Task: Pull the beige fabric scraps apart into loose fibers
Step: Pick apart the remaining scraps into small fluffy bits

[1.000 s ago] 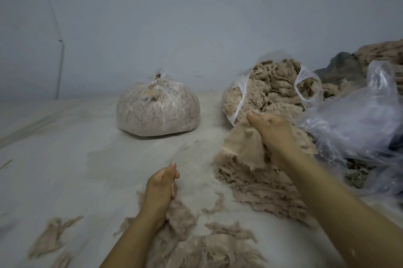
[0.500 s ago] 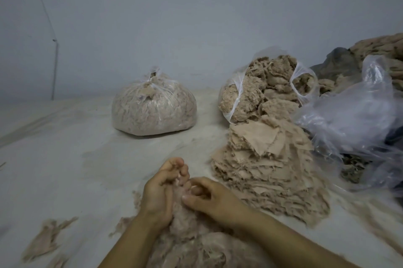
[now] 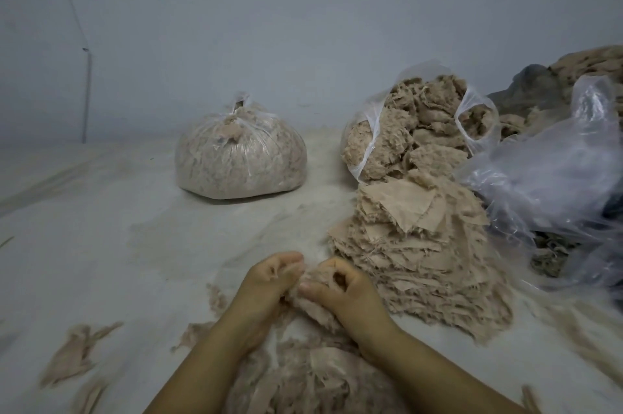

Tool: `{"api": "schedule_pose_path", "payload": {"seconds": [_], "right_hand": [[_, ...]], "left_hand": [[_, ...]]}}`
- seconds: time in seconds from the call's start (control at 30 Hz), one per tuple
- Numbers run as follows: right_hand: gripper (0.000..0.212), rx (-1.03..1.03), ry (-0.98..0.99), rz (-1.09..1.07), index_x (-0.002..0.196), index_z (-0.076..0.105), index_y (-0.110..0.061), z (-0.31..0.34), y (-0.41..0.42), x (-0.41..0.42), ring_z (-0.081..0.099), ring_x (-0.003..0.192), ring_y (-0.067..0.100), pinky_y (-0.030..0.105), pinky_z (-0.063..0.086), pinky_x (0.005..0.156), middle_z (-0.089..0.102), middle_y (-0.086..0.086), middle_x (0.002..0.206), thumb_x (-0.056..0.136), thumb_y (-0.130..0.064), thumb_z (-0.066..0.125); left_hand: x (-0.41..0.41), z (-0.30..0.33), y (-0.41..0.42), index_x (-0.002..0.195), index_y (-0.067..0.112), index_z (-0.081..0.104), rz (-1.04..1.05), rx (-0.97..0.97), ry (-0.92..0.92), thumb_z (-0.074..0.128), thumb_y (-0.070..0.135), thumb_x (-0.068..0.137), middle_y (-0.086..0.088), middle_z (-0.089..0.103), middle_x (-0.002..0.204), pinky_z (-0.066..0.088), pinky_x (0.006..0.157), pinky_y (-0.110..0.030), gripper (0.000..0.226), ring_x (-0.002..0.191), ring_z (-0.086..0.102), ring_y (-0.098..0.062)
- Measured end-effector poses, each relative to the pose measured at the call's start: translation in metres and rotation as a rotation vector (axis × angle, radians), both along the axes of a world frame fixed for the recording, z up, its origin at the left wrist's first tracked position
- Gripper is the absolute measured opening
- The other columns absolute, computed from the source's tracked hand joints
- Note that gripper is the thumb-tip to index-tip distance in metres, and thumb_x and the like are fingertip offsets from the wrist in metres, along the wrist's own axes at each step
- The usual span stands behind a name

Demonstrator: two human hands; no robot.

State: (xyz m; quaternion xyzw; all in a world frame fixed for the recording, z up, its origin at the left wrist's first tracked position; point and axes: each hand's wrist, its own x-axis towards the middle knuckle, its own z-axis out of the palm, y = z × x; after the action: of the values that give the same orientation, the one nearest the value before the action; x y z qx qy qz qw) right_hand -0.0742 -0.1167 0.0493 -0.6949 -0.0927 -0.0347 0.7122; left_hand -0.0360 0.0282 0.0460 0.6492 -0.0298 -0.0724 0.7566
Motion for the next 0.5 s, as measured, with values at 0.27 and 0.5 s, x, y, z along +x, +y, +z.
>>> {"api": "schedule_pose_path", "payload": {"seconds": [0.27,0.5], "right_hand": [[0.032,0.191,0.273,0.096,0.094,0.066,0.006,0.0,-0.007,-0.002,0.067,0.078,0.032,0.035,0.056,0.073,0.07,0.021,0.087,0.093,-0.026,0.061],[0.026,0.227,0.144,-0.084,0.066,0.06,-0.008,-0.002,-0.014,0.007,0.047,0.046,0.019,0.024,0.041,0.046,0.056,0.011,0.054,0.065,-0.03,0.075]], "left_hand": [[-0.005,0.005,0.002,0.069,0.019,0.073,0.042,-0.106,-0.086,0.071,0.017,0.066,-0.005,0.064,0.068,0.051,0.058,-0.026,0.004,0.061,0.058,-0.015],[0.004,0.006,0.008,0.084,0.006,0.069,0.243,-0.157,-0.041,0.066,0.004,0.08,-0.008,0.071,0.071,0.054,0.057,-0.026,0.005,0.062,0.066,-0.015]]}}
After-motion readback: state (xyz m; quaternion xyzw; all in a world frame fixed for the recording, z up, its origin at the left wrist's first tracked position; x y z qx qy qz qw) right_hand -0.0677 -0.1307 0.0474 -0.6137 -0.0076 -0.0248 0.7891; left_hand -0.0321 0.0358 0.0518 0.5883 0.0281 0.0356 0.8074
